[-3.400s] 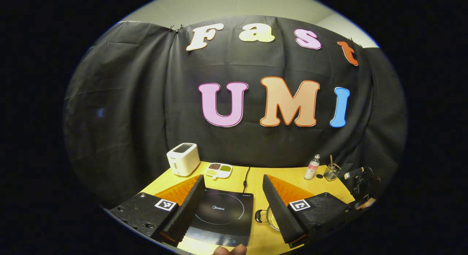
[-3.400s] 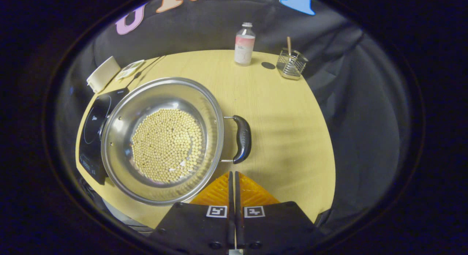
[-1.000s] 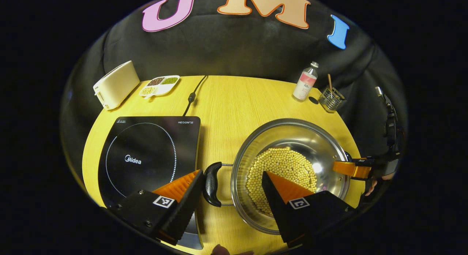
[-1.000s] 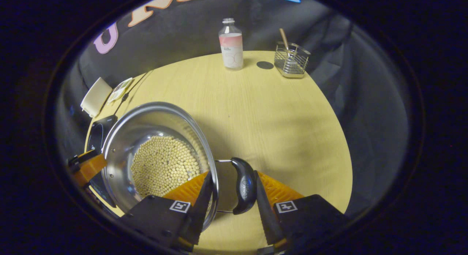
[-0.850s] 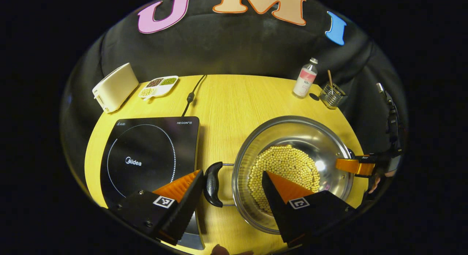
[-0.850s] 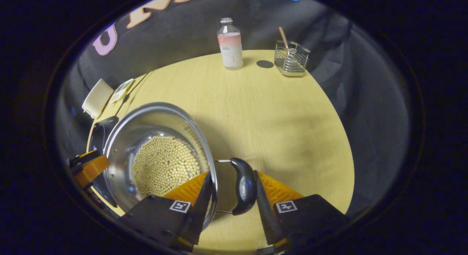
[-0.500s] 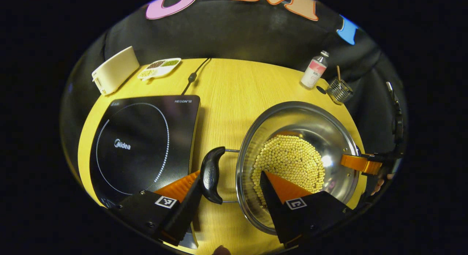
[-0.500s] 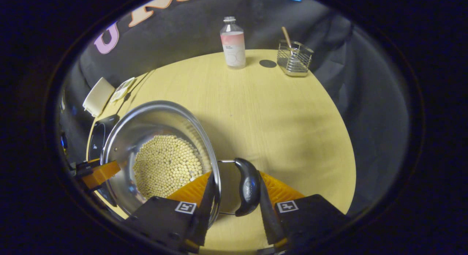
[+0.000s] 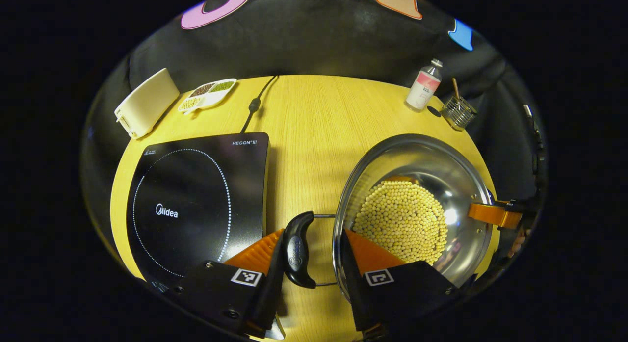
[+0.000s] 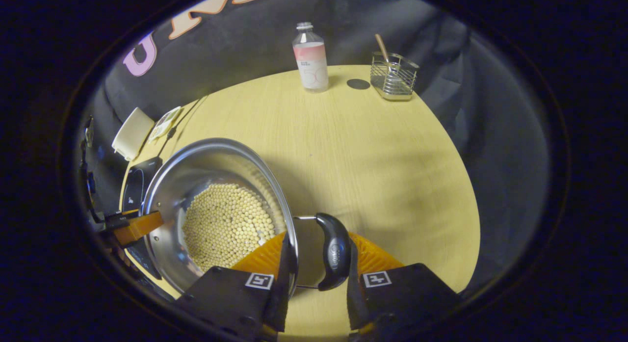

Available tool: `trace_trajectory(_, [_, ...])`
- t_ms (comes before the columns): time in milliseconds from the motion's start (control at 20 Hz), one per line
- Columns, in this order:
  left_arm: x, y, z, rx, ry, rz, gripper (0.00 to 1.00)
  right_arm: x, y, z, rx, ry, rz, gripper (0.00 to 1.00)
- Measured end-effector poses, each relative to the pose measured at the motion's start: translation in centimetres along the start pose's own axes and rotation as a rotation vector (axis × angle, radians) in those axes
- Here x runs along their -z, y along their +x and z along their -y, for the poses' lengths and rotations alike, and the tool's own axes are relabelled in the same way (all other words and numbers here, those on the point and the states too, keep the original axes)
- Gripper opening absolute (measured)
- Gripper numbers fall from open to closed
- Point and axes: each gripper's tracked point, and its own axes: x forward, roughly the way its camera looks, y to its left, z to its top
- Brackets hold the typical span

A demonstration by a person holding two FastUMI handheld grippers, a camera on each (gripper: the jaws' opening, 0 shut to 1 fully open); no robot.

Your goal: First push the handle of the pot to place it horizontally, then grasp the pot with both hands and set it on the induction cooktop.

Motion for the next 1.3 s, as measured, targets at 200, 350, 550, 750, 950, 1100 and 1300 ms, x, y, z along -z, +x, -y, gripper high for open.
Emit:
trace_trajectory(200, [-0.2,-0.6,-0.2,-0.002,-0.020,0.007,0.59,0.3,-1.1,-0.4,-0.013,0.012,-0.005,0.39])
trace_trajectory(350, [-1.1,-1.2,-0.4,-0.015,0.005,0.035,0.58,0.3,-2.5,-1.3,-0.025,0.038,-0.008,0.39])
trace_trajectory(550, [-1.4,-2.1,-0.5,-0.029,0.002,0.070,0.58,-0.3,-4.6,-3.5,-0.051,0.034,0.022,0.39])
trace_trajectory(750, [-1.3,-2.4,-0.5,-0.041,-0.008,0.106,0.58,-0.5,-6.3,-6.8,-0.071,0.020,0.043,0.39])
trace_trajectory(950, [-1.3,-2.4,-0.6,-0.038,-0.018,0.117,0.58,0.1,-7.8,-10.3,-0.072,0.008,0.054,0.39])
trace_trajectory(1100, [-1.4,-2.4,-0.7,-0.031,-0.010,0.126,0.58,0.6,-8.5,-12.9,-0.069,0.014,0.066,0.39])
trace_trajectory(1300, [-1.4,-2.3,-0.6,-0.029,-0.006,0.137,0.58,1.0,-9.3,-16.6,-0.073,0.010,0.079,0.39])
